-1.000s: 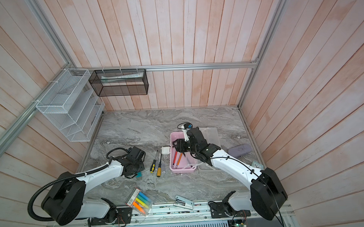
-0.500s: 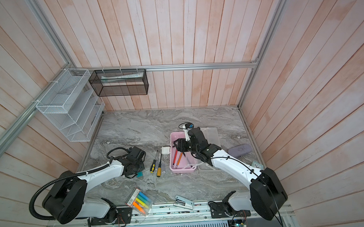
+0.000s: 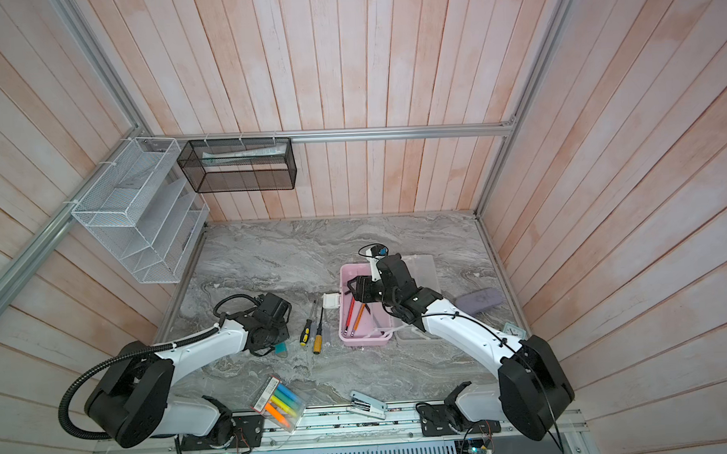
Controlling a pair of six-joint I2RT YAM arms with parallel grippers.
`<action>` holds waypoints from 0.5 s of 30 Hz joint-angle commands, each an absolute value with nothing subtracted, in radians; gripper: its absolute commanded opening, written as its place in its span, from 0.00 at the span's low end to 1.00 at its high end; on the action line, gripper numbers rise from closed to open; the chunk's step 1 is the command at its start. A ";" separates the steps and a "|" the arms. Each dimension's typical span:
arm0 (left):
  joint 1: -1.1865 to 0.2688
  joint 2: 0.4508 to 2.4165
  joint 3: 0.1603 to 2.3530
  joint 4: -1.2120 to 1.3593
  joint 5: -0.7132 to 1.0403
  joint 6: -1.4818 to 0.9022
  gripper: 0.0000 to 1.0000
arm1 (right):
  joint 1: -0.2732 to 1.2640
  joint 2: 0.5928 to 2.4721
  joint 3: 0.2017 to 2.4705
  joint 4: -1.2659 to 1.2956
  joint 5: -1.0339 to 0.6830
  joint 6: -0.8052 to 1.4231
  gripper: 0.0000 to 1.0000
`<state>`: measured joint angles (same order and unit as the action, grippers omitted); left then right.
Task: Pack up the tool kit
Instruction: 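Carry the teal tool into the clear box while the right gripper raises the lid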
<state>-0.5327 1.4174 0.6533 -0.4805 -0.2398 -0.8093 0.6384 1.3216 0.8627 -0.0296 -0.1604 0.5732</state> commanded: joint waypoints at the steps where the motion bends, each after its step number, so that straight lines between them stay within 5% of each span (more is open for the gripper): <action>1: -0.529 1.397 0.670 -0.521 -0.233 -0.794 0.00 | 0.630 1.333 0.851 -0.011 -0.178 0.578 0.58; 15: -0.597 1.246 0.857 -0.536 -0.067 -0.742 0.00 | 0.542 1.251 0.838 0.000 -0.215 0.606 0.58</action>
<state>-0.5632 1.2545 0.7982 -0.5598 -0.1280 -0.7574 0.5709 1.3029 0.8501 -0.0151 -0.2005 0.5922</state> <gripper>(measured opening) 0.309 0.578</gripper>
